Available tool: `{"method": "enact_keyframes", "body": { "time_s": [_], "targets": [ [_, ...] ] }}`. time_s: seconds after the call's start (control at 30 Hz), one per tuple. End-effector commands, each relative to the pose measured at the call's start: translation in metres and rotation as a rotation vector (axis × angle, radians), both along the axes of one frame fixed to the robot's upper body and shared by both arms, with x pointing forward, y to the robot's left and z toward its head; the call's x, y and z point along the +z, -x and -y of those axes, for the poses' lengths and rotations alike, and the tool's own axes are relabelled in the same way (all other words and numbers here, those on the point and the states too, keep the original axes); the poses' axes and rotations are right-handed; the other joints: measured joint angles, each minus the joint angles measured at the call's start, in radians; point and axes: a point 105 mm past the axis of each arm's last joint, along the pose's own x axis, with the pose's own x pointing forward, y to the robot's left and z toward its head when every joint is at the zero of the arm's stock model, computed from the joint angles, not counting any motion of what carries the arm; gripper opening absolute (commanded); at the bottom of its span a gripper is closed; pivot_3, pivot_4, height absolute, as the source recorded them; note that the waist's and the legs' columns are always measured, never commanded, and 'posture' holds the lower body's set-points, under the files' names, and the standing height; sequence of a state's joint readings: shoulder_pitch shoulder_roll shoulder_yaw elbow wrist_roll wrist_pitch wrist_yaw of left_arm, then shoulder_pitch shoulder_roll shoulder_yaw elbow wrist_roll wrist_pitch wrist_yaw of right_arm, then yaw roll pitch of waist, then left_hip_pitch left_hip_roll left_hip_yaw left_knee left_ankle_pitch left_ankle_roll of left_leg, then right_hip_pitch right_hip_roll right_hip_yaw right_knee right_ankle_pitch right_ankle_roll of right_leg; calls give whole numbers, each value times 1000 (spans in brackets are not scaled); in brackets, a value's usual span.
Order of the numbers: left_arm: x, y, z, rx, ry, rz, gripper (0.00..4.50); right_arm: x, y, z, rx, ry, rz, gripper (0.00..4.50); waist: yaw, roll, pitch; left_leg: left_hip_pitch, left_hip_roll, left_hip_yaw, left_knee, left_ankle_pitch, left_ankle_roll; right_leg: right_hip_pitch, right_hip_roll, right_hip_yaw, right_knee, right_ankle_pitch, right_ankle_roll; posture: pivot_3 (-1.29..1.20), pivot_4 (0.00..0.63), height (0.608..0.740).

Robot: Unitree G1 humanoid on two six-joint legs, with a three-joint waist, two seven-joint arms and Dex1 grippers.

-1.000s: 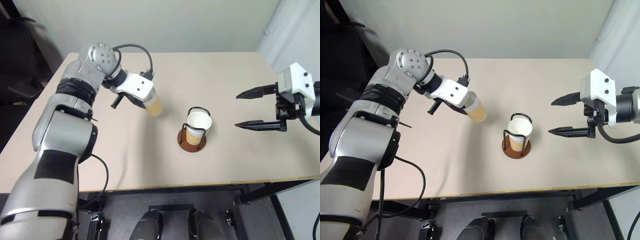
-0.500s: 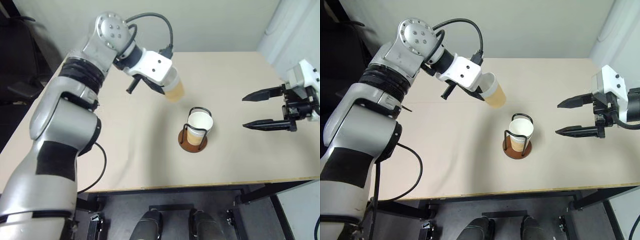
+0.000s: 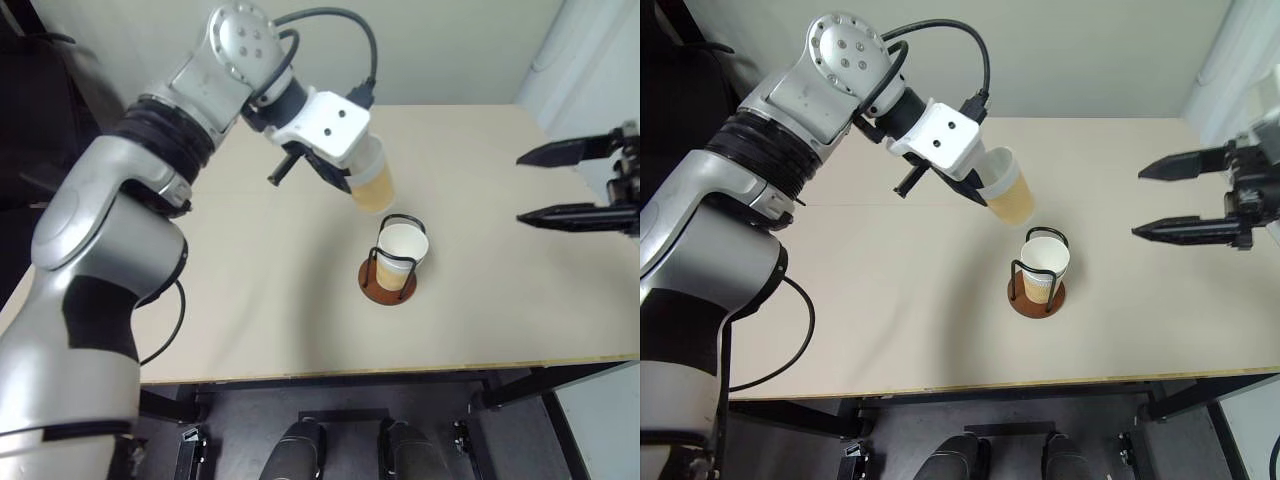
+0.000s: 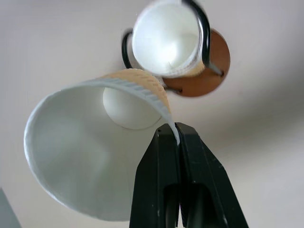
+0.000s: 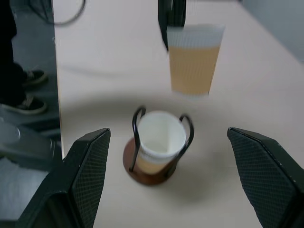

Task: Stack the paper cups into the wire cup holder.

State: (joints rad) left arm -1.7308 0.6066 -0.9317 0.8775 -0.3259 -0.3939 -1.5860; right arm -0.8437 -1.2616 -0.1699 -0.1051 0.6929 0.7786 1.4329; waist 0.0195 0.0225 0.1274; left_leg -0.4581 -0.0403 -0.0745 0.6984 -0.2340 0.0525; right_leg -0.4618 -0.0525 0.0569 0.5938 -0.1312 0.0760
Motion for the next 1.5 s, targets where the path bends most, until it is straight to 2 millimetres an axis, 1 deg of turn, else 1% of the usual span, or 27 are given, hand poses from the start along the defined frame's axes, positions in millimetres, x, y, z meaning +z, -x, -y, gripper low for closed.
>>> {"method": "enact_keyframes", "body": {
  "time_s": [0.03,0.07,0.13,0.27,0.43,0.7,1.07,1.27,1.5],
  "targets": [
    [11,12,10,-58,-6,-1,36,16,10,0,2,-13,53,4010,0,0,0,0,1,-1,0,-1,0,1,-1,1,0,0,0,0,150,740],
    [11,13,12,-66,-6,-8,36,16,10,1,0,-11,51,4010,0,0,0,2,0,1,0,-1,-1,1,2,-2,0,-1,0,0,150,740],
    [10,15,17,-78,-6,-22,36,16,10,2,-5,-5,51,4010,0,1,0,2,1,-1,1,-2,-1,2,0,1,0,-1,0,0,150,740],
    [6,17,25,-104,-24,-29,36,17,11,5,-14,-2,44,4010,3,2,1,2,0,0,0,-2,-1,2,0,-1,0,-2,1,0,150,740],
    [-2,21,33,-142,-67,-33,36,18,12,9,-27,-4,31,4010,4,3,1,2,0,0,1,-2,-3,3,-1,1,0,-3,2,0,150,740],
    [-15,23,37,-182,-117,-33,36,19,12,12,-39,14,26,4010,5,3,1,2,0,1,1,-3,-3,4,-2,1,-1,-5,4,0,150,740],
    [-22,27,42,-213,-159,-35,36,19,11,15,-56,30,31,4010,7,3,1,3,-1,1,1,-4,-2,5,-1,-1,-1,-6,5,0,150,740],
    [-28,23,41,-209,-183,-24,36,18,11,12,-50,27,33,4010,7,3,1,4,-1,1,2,-5,0,5,-2,0,-1,-6,5,0,150,740],
    [-34,11,38,-195,-224,31,36,16,10,11,-53,30,36,4010,7,3,1,4,-1,1,2,-6,2,6,-2,0,-1,-6,5,0,150,740]
  ]
}}
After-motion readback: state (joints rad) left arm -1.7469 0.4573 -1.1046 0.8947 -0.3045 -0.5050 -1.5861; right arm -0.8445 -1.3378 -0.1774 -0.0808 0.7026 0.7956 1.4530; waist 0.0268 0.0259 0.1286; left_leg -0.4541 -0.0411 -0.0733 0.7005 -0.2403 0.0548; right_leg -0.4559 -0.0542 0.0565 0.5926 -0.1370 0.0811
